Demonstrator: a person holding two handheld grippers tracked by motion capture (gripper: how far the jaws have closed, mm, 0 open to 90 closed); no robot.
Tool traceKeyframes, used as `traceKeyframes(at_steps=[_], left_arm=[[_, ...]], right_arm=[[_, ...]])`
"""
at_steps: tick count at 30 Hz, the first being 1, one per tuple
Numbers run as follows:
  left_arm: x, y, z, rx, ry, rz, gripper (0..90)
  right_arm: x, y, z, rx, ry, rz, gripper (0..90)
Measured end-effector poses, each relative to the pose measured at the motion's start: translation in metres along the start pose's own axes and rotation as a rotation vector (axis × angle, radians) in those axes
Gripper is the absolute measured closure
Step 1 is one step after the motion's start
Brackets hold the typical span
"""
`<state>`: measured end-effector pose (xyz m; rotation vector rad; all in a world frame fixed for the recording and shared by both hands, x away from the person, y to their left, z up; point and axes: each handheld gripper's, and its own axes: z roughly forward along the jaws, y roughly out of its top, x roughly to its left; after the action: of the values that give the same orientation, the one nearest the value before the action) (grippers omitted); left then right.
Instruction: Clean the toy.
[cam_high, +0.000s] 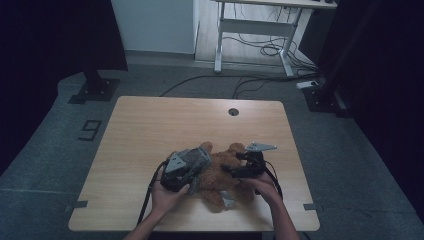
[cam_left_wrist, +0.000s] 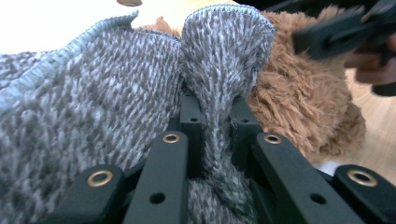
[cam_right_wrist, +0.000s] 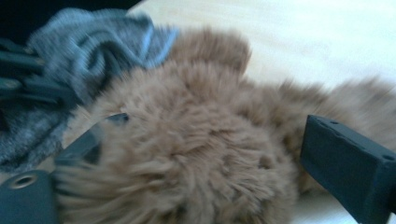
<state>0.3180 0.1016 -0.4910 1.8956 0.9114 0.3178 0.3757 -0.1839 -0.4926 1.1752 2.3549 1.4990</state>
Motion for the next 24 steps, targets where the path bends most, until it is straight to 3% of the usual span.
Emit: traceKeyframes(at_steps=[2, 3, 4, 8, 12, 16, 20, 24], left_arm=[[-0.003, -0.002, -0.001, -0.001, -0.007, 0.007, 79.7], [-0.003, -0.002, -0.001, -0.001, -0.007, 0.007, 79.7], [-0.004, -0.003, -0.001, -0.003, -0.011, 0.008, 79.7], [-0.007, -0.007, -0.004, -0.01, -0.026, 0.003, 79.7], [-0.009, -0.009, -0.006, -0.008, -0.024, 0.009, 79.6], [-0.006, -0.01, -0.007, -0.027, -0.022, 0.004, 79.3], [-0.006, -0.017, -0.009, -0.082, -0.012, 0.001, 79.2], [-0.004, -0.014, -0.01, -0.104, 0.014, 0.008, 78.9]], right_arm=[[-0.004, -0.011, 0.005, 0.034, 0.035, 0.066, 7.0], [-0.004, -0.011, 0.005, 0.034, 0.035, 0.066, 7.0], [-0.006, -0.018, 0.005, 0.047, 0.052, 0.102, 7.9], [-0.004, -0.026, 0.004, 0.065, 0.064, 0.12, 10.2], [0.002, -0.031, 0.005, 0.06, 0.059, 0.087, 22.3], [0.006, -0.031, 0.004, 0.023, 0.075, 0.062, 47.2], [0.007, -0.031, 0.001, -0.02, 0.097, 0.038, 54.8], [0.013, -0.024, 0.0, -0.1, 0.067, -0.002, 59.6]])
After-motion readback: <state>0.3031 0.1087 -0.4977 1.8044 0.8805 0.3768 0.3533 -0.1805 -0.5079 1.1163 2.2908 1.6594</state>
